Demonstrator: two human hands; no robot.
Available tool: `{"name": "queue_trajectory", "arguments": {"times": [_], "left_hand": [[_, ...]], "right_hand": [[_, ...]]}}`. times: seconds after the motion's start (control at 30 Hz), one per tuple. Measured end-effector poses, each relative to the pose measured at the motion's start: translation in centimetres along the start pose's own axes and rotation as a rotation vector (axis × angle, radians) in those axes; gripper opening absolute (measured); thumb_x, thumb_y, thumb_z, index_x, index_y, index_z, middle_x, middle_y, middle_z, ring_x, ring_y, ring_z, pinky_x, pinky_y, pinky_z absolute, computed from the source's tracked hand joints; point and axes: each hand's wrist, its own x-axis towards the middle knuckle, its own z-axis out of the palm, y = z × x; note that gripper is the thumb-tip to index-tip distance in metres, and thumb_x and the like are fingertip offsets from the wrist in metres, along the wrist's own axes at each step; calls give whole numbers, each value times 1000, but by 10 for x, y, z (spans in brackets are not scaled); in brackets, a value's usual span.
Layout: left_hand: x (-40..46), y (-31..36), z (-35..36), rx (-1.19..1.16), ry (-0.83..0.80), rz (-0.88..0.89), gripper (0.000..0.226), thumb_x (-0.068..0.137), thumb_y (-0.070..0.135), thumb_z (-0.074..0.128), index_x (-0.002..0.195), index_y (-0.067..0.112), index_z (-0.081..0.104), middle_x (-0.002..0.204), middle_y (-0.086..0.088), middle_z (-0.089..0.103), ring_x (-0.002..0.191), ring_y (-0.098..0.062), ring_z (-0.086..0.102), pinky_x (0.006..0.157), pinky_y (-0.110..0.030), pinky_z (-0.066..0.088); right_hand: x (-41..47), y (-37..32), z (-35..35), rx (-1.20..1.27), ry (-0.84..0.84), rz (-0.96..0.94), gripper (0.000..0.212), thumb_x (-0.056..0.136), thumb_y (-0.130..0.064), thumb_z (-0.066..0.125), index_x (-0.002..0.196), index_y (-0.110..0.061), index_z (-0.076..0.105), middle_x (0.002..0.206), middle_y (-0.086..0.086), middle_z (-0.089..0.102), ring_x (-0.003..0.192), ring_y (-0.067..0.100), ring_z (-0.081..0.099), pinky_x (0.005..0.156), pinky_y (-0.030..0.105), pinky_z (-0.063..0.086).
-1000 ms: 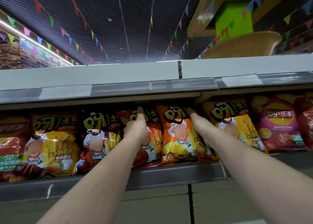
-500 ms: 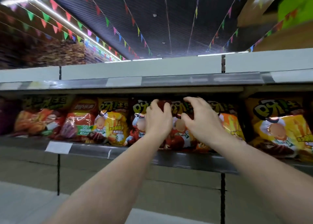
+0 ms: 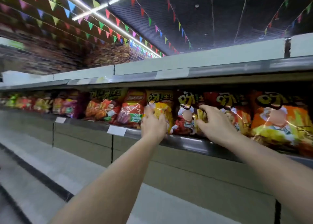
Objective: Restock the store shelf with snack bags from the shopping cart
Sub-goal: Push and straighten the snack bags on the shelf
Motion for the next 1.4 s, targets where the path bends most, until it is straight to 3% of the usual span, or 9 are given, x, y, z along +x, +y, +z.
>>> {"name": "queue_trajectory", "arguments": {"times": [0.2, 0.43, 0.63, 0.8, 0.93, 1.03, 1.1, 1.23, 1.4], "left_hand": [[41, -21, -20, 51, -10, 155, 52, 100, 34, 34, 147, 11, 29, 148, -14, 36, 135, -29, 34, 108, -39, 28], [91, -54, -31, 321, -62, 612, 55, 100, 36, 32, 150, 16, 22, 159, -10, 14, 147, -24, 9, 119, -41, 12], [120, -45, -8, 537, -162, 846, 61, 101, 45, 23, 153, 19, 3, 160, -12, 2, 147, -26, -2, 117, -42, -6], [121, -56, 15, 565, -243, 844, 62, 101, 48, 16, 153, 20, -3, 160, -11, -3, 147, -28, -9, 115, -46, -14], [125, -57, 24, 550, -189, 861, 68, 95, 55, 2, 153, 19, 3, 159, -11, 6, 147, -28, -2, 115, -47, -10], [123, -60, 27, 527, -195, 865, 67, 95, 54, 3, 153, 19, 5, 159, -12, 7, 147, -28, -2, 115, -47, -11], [121, -63, 25, 449, -138, 886, 74, 89, 56, 1, 152, 20, 13, 158, -14, 15, 147, -29, 4, 116, -44, -10], [115, -66, 18, 311, -10, 982, 66, 90, 53, 22, 143, 19, 40, 148, -16, 39, 142, -31, 27, 114, -39, -3], [109, -79, -5, 252, -23, 875, 74, 85, 57, 8, 148, 25, 29, 158, -4, 19, 147, -17, 2, 113, -32, -14]], "right_hand": [[32, -21, 27, -80, 148, 50, 53, 94, -24, 44, 142, -8, 31, 146, 14, 34, 136, 28, 30, 108, 36, 26], [61, -42, 74, -378, 280, 130, 56, 95, -36, 35, 144, -9, 28, 146, 16, 33, 135, 31, 27, 111, 43, 22], [68, -33, 84, -458, 158, 284, 60, 96, -46, 32, 146, -16, 20, 149, 10, 26, 138, 28, 20, 111, 45, 14], [69, -24, 93, -574, 105, 325, 62, 96, -52, 18, 147, -16, 16, 146, 8, 27, 135, 27, 21, 110, 45, 16], [73, -22, 98, -676, 133, 340, 53, 97, -48, 25, 137, -14, 30, 137, 10, 37, 127, 29, 31, 105, 46, 24], [73, -19, 99, -637, 167, 313, 55, 96, -48, 27, 140, -15, 28, 139, 9, 36, 129, 27, 29, 107, 47, 22], [71, -18, 97, -585, 202, 280, 60, 95, -51, 26, 145, -17, 22, 145, 9, 30, 135, 26, 23, 110, 47, 15], [64, -25, 94, -492, 241, 238, 78, 84, -62, 17, 149, -19, 16, 152, 9, 21, 142, 28, 13, 114, 47, 6], [61, -24, 91, -411, 288, 128, 96, 70, -70, 5, 147, -17, 25, 150, 12, 28, 141, 30, 15, 113, 49, 9]]}}
